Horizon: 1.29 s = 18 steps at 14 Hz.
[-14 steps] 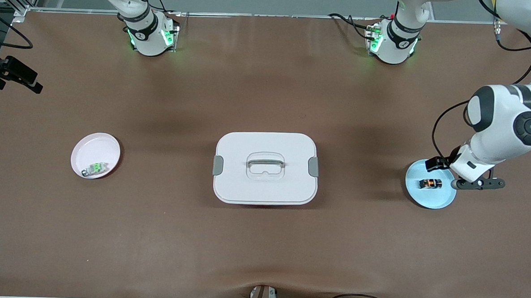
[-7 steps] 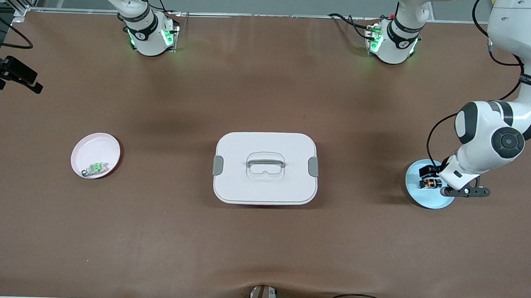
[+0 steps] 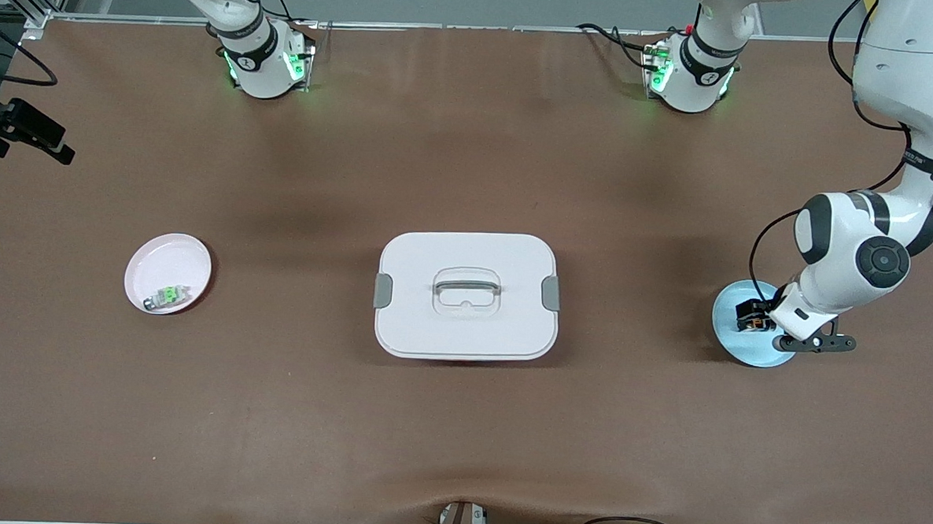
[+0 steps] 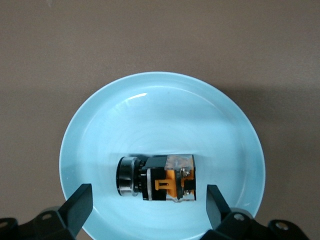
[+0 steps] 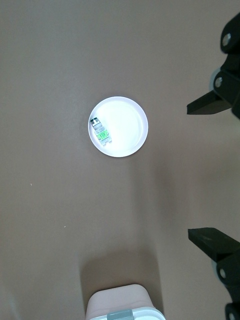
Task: Transfer orange switch to right arm and place
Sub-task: 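Lower the left gripper and grasp the orange-and-black switch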
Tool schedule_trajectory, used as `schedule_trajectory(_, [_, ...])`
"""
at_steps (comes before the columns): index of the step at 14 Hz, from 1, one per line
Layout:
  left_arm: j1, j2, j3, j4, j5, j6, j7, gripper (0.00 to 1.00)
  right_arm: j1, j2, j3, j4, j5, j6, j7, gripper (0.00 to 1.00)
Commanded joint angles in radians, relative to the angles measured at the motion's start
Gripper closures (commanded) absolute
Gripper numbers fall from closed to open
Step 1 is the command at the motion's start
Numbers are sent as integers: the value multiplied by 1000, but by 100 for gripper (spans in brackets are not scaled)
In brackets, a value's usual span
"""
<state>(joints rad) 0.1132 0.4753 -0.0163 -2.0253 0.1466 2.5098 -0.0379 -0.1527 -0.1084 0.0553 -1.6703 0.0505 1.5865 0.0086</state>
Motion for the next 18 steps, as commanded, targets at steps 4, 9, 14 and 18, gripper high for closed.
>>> schedule_trajectory(4, [13,38,-10,2,14,46,4,0,-8,7,9,20,-17,-13,-7,0])
schedule_trajectory(9, [14,72,-10,2,14,86,4,1,-8,7,9,20,-17,-11,-7,0])
schedule_trajectory(14, [13,57,-10,2,13,80,-5,98,-11,7,9,20,-15,-11,-10,0])
schedule_trajectory(18, [11,-4,-19,8,7,51,-2,100,-7,7,9,21,-15,-10,-7,0])
